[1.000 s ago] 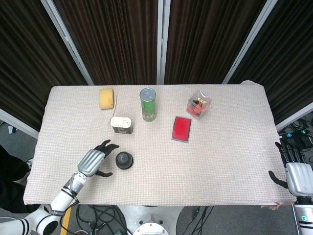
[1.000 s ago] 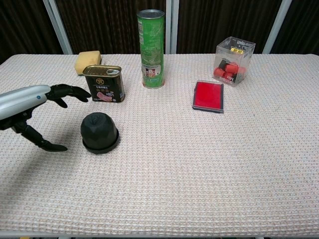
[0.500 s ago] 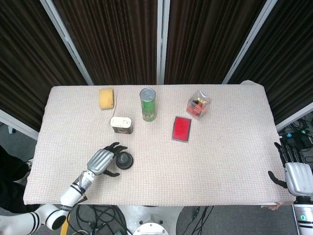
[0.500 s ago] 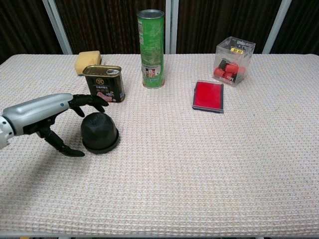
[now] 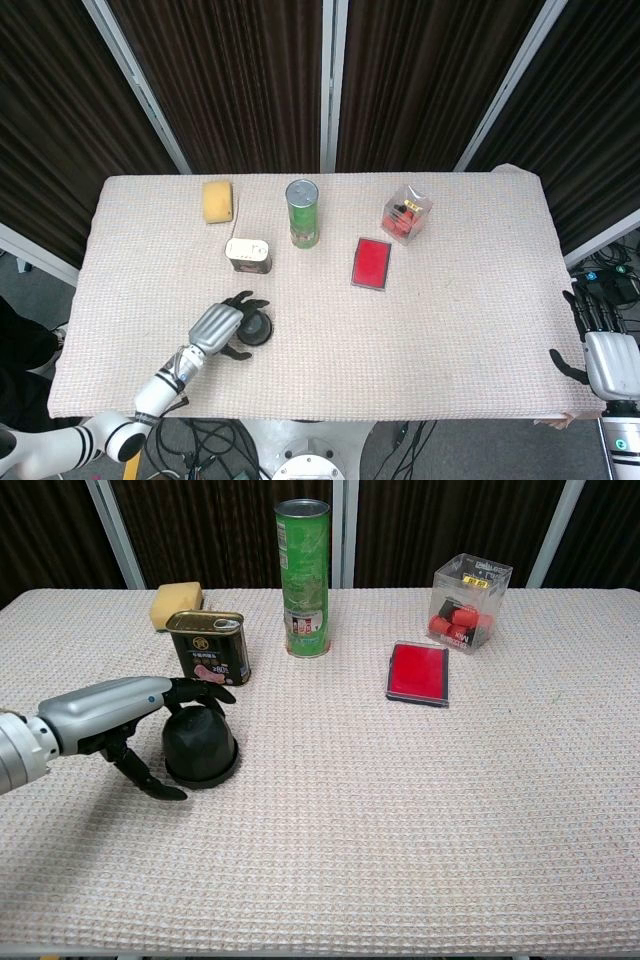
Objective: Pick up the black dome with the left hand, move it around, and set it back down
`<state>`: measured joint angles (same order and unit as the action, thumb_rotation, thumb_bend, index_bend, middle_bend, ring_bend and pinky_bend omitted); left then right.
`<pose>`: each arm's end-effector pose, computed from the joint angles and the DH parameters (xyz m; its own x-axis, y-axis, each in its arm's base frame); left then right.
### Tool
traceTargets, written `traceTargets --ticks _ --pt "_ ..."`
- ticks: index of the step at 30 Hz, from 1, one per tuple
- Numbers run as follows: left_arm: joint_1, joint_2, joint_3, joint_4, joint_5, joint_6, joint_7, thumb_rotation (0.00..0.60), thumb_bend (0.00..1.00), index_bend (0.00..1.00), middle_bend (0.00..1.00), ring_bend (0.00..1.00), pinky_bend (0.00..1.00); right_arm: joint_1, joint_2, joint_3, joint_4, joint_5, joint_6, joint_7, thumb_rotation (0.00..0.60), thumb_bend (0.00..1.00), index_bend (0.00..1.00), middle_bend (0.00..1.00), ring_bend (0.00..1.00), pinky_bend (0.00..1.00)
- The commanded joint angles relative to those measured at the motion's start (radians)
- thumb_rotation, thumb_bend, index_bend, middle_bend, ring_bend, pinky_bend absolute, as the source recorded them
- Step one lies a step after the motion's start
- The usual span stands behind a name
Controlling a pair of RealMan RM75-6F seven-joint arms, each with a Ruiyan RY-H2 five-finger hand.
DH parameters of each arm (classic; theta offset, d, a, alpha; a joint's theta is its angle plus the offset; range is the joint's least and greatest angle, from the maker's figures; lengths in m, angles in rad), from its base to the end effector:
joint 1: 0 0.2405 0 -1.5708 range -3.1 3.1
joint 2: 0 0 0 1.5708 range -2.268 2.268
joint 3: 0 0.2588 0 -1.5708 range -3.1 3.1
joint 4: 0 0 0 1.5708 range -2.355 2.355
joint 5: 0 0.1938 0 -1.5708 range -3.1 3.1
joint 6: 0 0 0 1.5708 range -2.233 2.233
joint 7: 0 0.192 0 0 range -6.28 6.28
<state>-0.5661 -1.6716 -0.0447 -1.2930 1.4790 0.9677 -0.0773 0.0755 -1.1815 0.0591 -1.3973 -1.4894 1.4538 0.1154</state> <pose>-0.1837 0.3183 -0.0737 0.2912 0.4294 0.8549 0.9078 -0.4060 -0.1053 -0.3472 -0.2290 0.1749 0.4254 -0.0153 0.9049 -0.9044 0.0293 0.4257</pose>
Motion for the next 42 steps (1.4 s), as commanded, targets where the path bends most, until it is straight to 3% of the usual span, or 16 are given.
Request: traceTargets --ticks 1,11,42 --pt "-0.009 -0.005 -0.002 0.008 -0.008 -0.008 0.027 0.600 0.00 0.15 0.21 0.08 0.25 0.000 0.000 0.000 0.002 0.000 0.000 0.003 0.600 0.16 0.00 0.00 0.00 0.00" --pt "-0.018 -0.004 -0.003 0.006 -0.047 -0.026 0.077 0.600 0.00 0.15 0.21 0.08 0.25 0.000 -0.004 -0.001 0.010 0.000 -0.003 0.007 0.600 0.16 0.00 0.00 0.00 0.00" --pt "-0.039 -0.031 -0.019 0.036 -0.097 -0.045 0.022 0.600 0.04 0.20 0.30 0.10 0.25 0.002 -0.014 -0.001 0.035 0.017 -0.026 0.015 0.600 0.16 0.00 0.00 0.00 0.00"
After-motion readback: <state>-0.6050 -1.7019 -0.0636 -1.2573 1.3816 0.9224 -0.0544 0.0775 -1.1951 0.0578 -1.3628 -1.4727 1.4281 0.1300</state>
